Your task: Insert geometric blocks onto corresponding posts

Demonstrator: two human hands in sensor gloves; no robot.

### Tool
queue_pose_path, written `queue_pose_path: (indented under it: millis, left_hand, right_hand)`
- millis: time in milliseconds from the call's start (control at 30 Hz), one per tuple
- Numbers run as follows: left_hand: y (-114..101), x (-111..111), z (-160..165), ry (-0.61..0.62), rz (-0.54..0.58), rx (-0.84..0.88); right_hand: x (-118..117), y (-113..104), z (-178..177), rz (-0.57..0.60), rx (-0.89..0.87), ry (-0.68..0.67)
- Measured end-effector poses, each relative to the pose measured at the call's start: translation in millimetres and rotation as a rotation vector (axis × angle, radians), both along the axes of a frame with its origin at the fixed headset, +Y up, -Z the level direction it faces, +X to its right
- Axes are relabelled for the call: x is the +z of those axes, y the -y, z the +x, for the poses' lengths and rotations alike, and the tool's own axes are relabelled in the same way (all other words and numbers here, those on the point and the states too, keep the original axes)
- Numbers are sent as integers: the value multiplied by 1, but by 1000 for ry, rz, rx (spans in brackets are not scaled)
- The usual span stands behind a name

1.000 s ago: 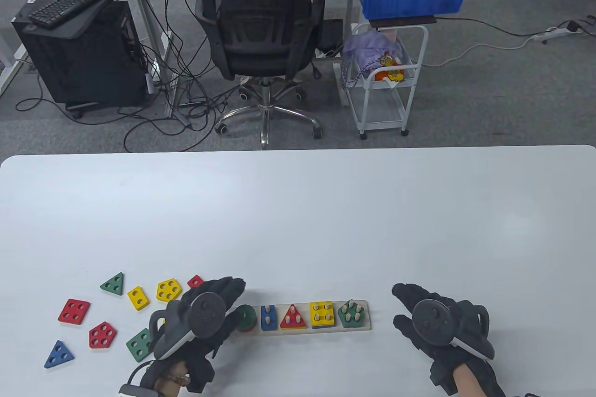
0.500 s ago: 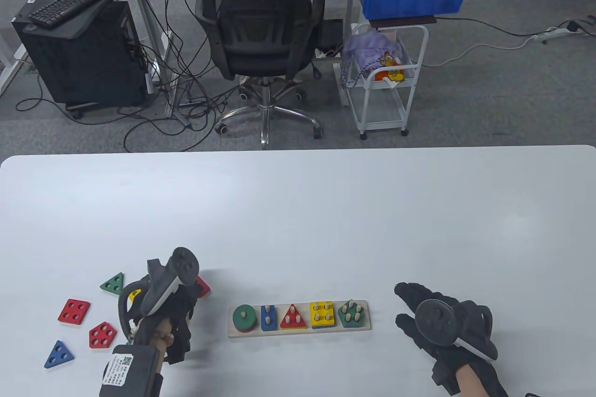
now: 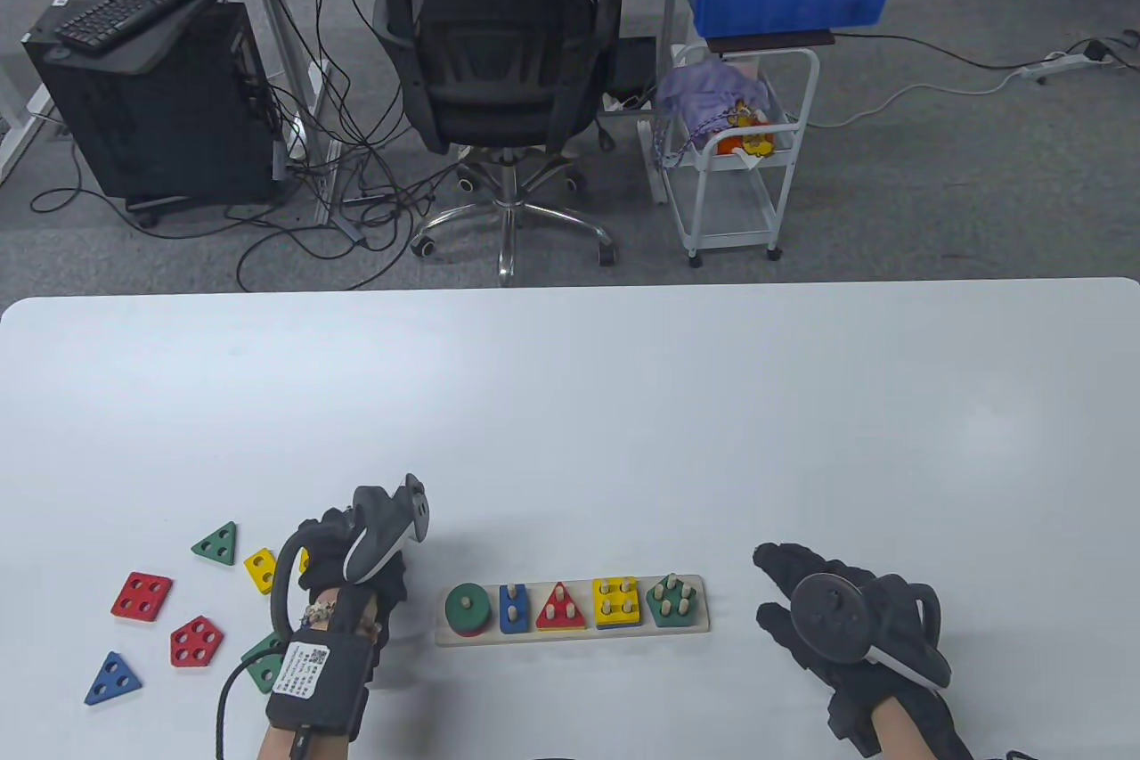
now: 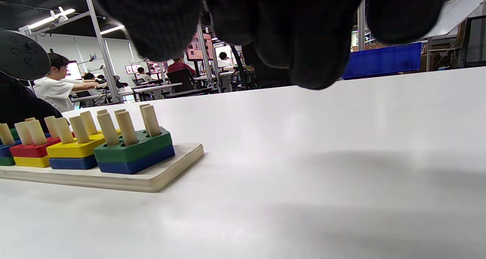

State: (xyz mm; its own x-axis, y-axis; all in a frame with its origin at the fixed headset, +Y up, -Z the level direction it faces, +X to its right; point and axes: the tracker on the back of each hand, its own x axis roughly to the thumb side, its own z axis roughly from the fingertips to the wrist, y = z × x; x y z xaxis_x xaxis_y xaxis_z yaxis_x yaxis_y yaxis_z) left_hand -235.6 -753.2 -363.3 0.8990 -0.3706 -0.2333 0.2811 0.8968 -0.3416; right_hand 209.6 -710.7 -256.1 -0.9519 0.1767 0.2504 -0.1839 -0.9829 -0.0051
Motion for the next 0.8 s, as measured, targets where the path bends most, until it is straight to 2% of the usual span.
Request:
queue_pose_path:
  millis: [100, 233, 333, 467, 633, 800]
  left_hand:
    - [-6, 4, 3, 35, 25, 39]
    - [-25, 13, 16, 117, 83, 134]
    - [-44, 24, 34, 220, 118, 212]
    - [-55, 37, 55, 340, 144, 277]
    - [-53, 57, 83, 504, 128, 315]
    - [-46, 70, 92, 599, 99, 311]
  right_hand:
    - [0, 0, 0, -3, 5, 3]
    - [0, 0, 0, -6, 5, 5]
    - [0, 0, -1, -13, 11, 4]
    - [0, 0, -1, -13, 11, 3]
    - [0, 0, -2, -14, 13, 1]
    - [0, 0, -2, -13, 11, -1]
